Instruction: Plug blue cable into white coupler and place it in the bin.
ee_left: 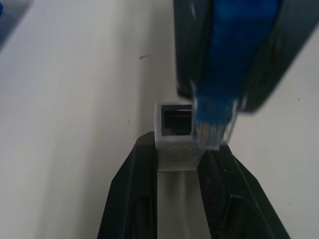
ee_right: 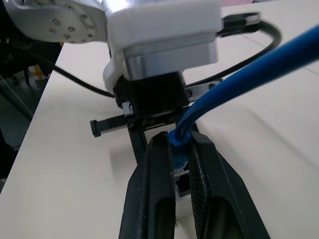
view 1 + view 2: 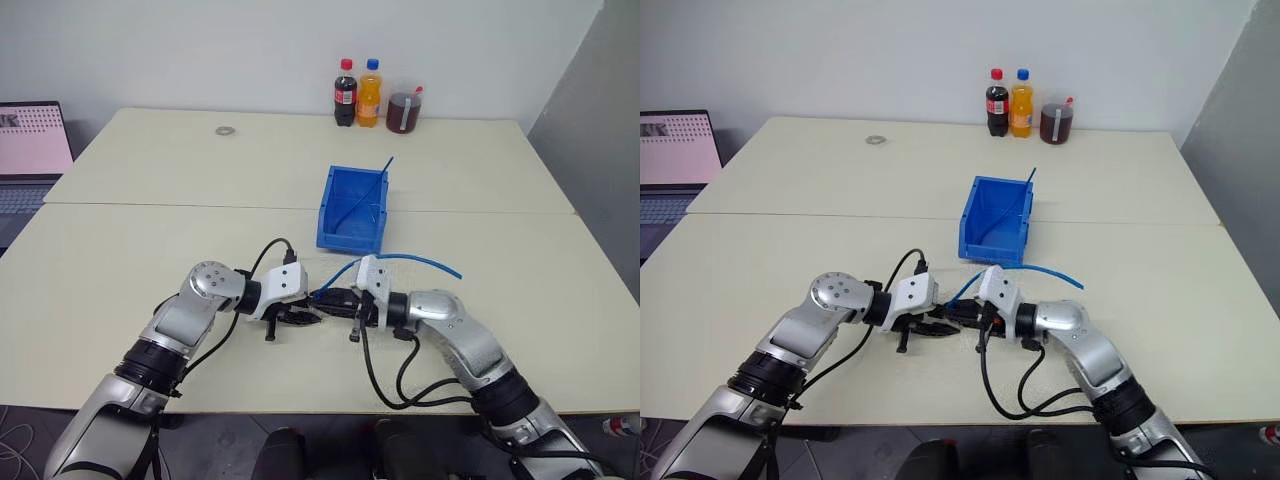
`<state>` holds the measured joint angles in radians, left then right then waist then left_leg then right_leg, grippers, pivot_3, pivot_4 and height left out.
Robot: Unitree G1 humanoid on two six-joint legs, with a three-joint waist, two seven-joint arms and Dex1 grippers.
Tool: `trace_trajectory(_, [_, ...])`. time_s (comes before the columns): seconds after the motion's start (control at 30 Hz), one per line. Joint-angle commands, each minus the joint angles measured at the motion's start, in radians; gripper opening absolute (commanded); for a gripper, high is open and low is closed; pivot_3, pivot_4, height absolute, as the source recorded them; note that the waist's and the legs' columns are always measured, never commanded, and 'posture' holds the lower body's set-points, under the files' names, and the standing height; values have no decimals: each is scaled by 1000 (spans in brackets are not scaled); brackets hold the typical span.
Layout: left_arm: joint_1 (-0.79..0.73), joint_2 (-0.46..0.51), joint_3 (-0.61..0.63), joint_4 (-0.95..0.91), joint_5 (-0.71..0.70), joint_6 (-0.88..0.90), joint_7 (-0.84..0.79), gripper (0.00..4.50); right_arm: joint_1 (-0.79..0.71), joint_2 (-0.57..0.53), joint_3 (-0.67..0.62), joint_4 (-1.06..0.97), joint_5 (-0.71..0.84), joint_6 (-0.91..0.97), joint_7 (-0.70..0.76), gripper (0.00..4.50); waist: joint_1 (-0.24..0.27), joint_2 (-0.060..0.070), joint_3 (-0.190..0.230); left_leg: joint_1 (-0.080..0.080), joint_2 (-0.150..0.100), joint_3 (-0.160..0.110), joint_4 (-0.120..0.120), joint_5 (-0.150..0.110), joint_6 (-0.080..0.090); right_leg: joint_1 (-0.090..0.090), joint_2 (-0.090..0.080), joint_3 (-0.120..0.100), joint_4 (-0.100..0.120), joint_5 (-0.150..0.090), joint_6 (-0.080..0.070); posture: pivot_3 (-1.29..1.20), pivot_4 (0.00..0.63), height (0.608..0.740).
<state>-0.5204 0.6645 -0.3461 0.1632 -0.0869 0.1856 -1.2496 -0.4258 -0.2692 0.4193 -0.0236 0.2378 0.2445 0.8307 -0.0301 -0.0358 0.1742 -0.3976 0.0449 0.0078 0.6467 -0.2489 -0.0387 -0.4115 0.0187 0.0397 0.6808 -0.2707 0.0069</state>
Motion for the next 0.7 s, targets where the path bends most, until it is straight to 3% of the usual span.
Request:
trace_trajectory(0.03, [17, 8, -14, 2, 19, 4, -19, 784, -21, 6, -6, 25, -34, -50, 10, 110, 0, 0, 0, 0, 0, 0, 0, 0, 0, 0, 0, 0, 0, 0, 0, 0, 150, 740])
trace_trajectory(0.7, [21, 14, -14, 1, 26, 1, -34, 784, -17, -5, -45, 46, -49, -76, 45, 110, -1, 0, 0, 1, 0, 0, 0, 0, 0, 0, 0, 0, 1, 0, 0, 0, 150, 740])
